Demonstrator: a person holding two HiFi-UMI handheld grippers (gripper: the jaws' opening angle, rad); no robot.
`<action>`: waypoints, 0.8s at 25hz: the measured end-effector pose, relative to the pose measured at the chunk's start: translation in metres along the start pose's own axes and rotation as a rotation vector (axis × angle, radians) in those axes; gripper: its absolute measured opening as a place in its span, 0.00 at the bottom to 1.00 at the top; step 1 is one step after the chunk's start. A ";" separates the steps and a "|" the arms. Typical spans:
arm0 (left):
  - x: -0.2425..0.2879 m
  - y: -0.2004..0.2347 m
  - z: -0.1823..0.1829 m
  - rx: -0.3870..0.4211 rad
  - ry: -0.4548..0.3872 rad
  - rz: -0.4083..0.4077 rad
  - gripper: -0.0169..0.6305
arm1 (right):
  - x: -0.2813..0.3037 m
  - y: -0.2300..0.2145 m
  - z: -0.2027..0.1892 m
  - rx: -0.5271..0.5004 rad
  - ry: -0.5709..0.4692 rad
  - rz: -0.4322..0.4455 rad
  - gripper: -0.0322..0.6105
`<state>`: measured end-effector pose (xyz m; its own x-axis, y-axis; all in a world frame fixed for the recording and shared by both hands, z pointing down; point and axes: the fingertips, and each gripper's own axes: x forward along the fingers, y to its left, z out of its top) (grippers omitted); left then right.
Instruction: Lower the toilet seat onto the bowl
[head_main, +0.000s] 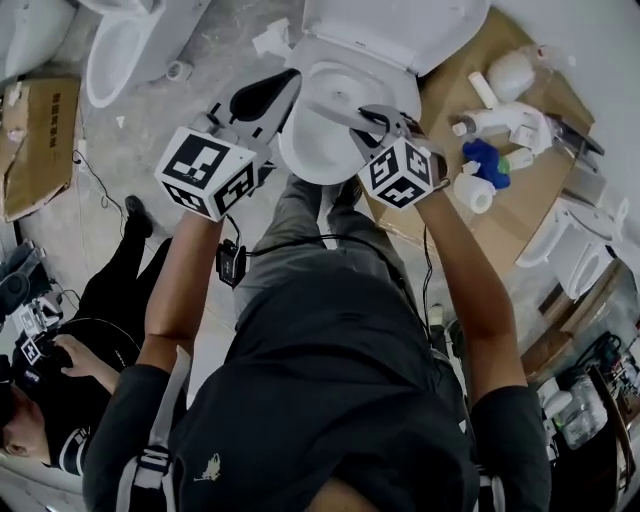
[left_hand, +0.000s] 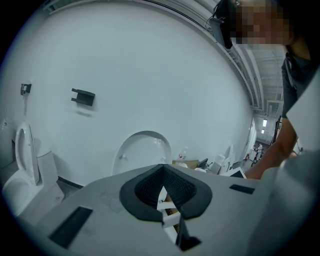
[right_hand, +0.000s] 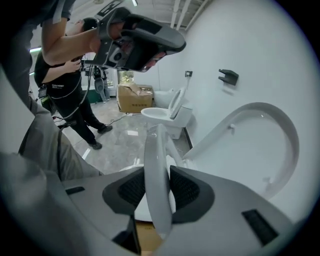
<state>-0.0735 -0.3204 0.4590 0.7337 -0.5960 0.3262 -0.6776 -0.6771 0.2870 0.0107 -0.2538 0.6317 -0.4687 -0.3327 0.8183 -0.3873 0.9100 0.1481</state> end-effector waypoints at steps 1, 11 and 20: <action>0.000 -0.001 -0.001 -0.001 0.002 -0.001 0.03 | 0.002 0.008 -0.002 -0.007 0.006 0.012 0.26; -0.004 -0.006 -0.022 -0.012 0.035 -0.005 0.03 | 0.026 0.064 -0.024 -0.019 0.043 0.105 0.31; -0.011 -0.008 -0.038 -0.020 0.058 -0.002 0.03 | 0.052 0.116 -0.049 -0.045 0.105 0.202 0.37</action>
<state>-0.0783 -0.2919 0.4873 0.7314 -0.5685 0.3768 -0.6774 -0.6693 0.3052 -0.0201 -0.1541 0.7186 -0.4470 -0.1168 0.8869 -0.2573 0.9663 -0.0024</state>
